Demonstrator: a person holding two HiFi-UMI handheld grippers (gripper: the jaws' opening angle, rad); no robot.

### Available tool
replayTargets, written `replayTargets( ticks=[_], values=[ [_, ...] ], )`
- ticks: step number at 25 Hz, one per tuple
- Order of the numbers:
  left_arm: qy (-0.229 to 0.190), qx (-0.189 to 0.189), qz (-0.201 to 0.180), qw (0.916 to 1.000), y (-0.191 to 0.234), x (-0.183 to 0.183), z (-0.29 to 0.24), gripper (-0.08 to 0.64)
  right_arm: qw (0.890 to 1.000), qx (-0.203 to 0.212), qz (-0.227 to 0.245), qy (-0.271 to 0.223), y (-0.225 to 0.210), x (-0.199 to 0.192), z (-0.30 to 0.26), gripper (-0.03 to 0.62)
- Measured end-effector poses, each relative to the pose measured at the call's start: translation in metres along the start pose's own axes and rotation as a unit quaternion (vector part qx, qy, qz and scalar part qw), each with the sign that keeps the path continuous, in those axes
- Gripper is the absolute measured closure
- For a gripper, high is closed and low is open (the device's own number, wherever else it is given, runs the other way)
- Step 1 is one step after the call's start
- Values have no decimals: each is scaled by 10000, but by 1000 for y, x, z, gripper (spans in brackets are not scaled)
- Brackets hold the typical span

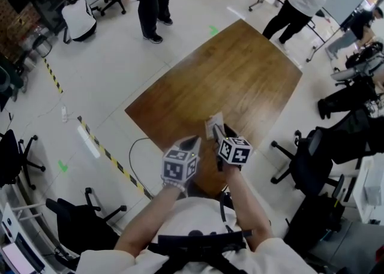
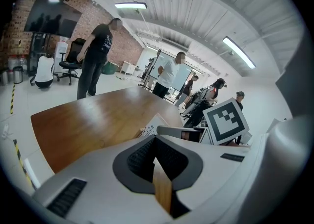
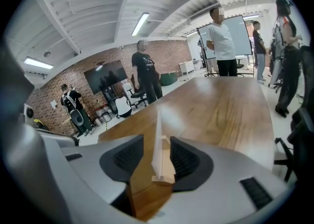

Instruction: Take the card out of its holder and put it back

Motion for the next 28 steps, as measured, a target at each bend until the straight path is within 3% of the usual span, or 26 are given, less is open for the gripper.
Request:
replayTargets(
  ticks=[13,28],
  values=[
    [36,133,133,9998,14,-2,1,563,9999,-94,-35,70,-2,-4,-15,458],
    [16,235,234,9994,20,-7,10,563,9996,-270,77,69,-3,-5,-18,566]
  ],
)
Point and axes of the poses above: the fingertips, and each gripper's own axes: z backward along the fingers, y to its left, x out of its top, the point moved 4 cm from there along z, backward along the fingers, and after that the axes turned 8 degrees about z, right-handed, at the moved point
